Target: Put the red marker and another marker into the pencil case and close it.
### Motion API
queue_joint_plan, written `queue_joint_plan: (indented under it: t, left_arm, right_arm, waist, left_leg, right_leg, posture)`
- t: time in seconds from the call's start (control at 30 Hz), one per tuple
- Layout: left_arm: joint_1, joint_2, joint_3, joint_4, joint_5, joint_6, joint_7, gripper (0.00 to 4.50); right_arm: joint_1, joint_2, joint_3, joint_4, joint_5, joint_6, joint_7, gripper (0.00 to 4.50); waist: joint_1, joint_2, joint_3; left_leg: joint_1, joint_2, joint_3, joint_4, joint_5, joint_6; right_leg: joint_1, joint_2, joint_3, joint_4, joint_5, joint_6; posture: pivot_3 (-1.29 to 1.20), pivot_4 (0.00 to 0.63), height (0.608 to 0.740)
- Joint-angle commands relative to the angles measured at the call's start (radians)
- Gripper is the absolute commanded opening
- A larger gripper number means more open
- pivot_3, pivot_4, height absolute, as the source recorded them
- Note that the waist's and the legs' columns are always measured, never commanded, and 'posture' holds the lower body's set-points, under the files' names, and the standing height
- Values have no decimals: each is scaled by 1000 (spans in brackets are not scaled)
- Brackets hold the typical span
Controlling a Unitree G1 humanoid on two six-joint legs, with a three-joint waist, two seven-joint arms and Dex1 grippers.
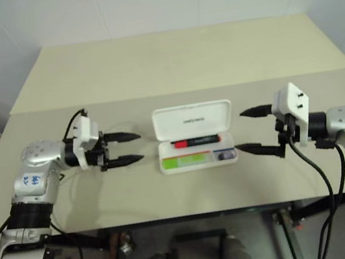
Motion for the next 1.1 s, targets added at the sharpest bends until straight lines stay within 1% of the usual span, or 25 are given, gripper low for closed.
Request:
queue_joint_plan:
  t: [0.03,0.17,0.2,0.27,0.37,0.47,0.5,0.57,0.6,0.7,0.77,0.8,0.87,0.93,1.0,1.1]
  left_arm:
    - [-29,-7,34,-5,-36,1,-1,1521]
    - [-24,-26,35,-19,-41,2,10,151]
    - [-27,-33,38,-17,-40,-3,21,29]
    - [-33,-45,44,-13,-40,-6,36,29]
    - [-93,-102,80,50,-18,-71,158,29]
    - [-180,-153,115,169,22,-162,301,29]
    - [-216,-171,131,211,18,-168,344,29]
    - [-270,-201,147,275,4,-149,382,29]
    - [-285,-212,142,299,14,-157,387,29]
    - [-303,-229,82,374,110,-221,425,29]
    - [-311,-243,64,405,124,-220,412,29]
    - [-317,-243,44,426,156,-236,426,29]
    - [-326,-246,26,448,172,-243,410,29]
    - [-341,-262,25,479,179,-235,432,29]
    - [-352,-282,25,504,175,-235,419,29]
    - [-357,-299,24,511,160,-244,358,29]
  right_arm:
    - [-2,-22,-27,-19,6,-6,-14,4500]
    - [-17,-18,-3,-16,-9,-19,-25,4500]
    - [-19,-18,1,-14,-12,-22,-26,4500]
    - [-23,-19,6,-9,-18,-29,-27,4500]
    - [-32,-17,11,-5,-22,-28,-29,4500]
    - [-38,-13,15,1,-27,-30,-32,4500]
    - [-40,-10,19,2,-30,-31,-35,4500]
    - [-46,-5,23,5,-29,-28,-41,4500]
    - [-48,-3,25,4,-28,-27,-43,4500]
    - [-51,-1,30,-3,-27,-23,-52,4500]
    - [-48,-1,28,-11,-24,-18,-56,4500]
    - [-45,-2,25,-15,-21,-16,-57,4500]
    - [-39,-5,21,-20,-18,-15,-57,4500]
    - [-33,-5,19,-23,-18,-16,-59,4500]
    - [-29,-4,17,-26,-17,-15,-63,4500]
    - [-20,-1,16,-35,-15,-12,-69,4500]
  waist:
    - [0,0,0]
    - [1,0,0]
    - [1,0,0]
    - [1,0,0]
    - [1,0,0]
    - [8,0,0]
    - [9,0,0]
    - [14,0,0]
    - [14,0,0]
    - [15,0,0]
    - [16,0,0]
    - [18,0,0]
    - [21,0,0]
    - [24,0,0]
    - [25,0,0]
    - [28,0,0]
  left_leg:
    - [0,0,0,0,0,0]
    - [0,0,0,0,0,0]
    - [0,0,0,0,0,0]
    - [0,0,0,0,0,0]
    - [0,0,0,0,0,0]
    - [-1,0,0,2,0,0]
    - [0,0,0,2,0,0]
    - [0,0,0,2,0,0]
    - [0,0,0,2,0,0]
    - [0,0,0,0,0,0]
    - [-1,0,0,0,0,0]
    - [-1,0,0,0,0,0]
    - [-1,0,1,0,0,0]
    - [-2,0,1,0,0,0]
    - [-2,0,1,0,0,-1]
    - [-2,0,1,0,0,-1]
  right_leg:
    - [0,0,0,0,0,0]
    - [0,0,0,0,0,0]
    - [0,0,0,0,0,0]
    - [0,0,0,0,0,0]
    - [0,0,0,0,0,0]
    - [0,0,0,0,1,1]
    - [1,0,0,0,1,1]
    - [1,0,0,-1,1,2]
    - [1,0,0,-1,1,2]
    - [1,0,0,-1,1,2]
    - [1,0,0,-1,1,2]
    - [1,0,0,-1,1,2]
    - [1,0,0,-2,2,2]
    - [1,0,0,-4,2,2]
    - [1,0,0,-6,2,3]
    - [1,0,0,-8,2,3]
  posture:
    - [0,150,740]
    - [0,150,740]
    - [0,150,740]
    - [0,150,740]
    - [0,150,740]
    - [0,150,740]
    - [0,150,740]
    - [0,150,740]
    - [0,150,740]
    - [0,150,740]
    - [0,150,740]
    - [0,150,740]
    - [0,150,740]
    - [0,150,740]
    - [0,150,740]
    - [0,150,740]
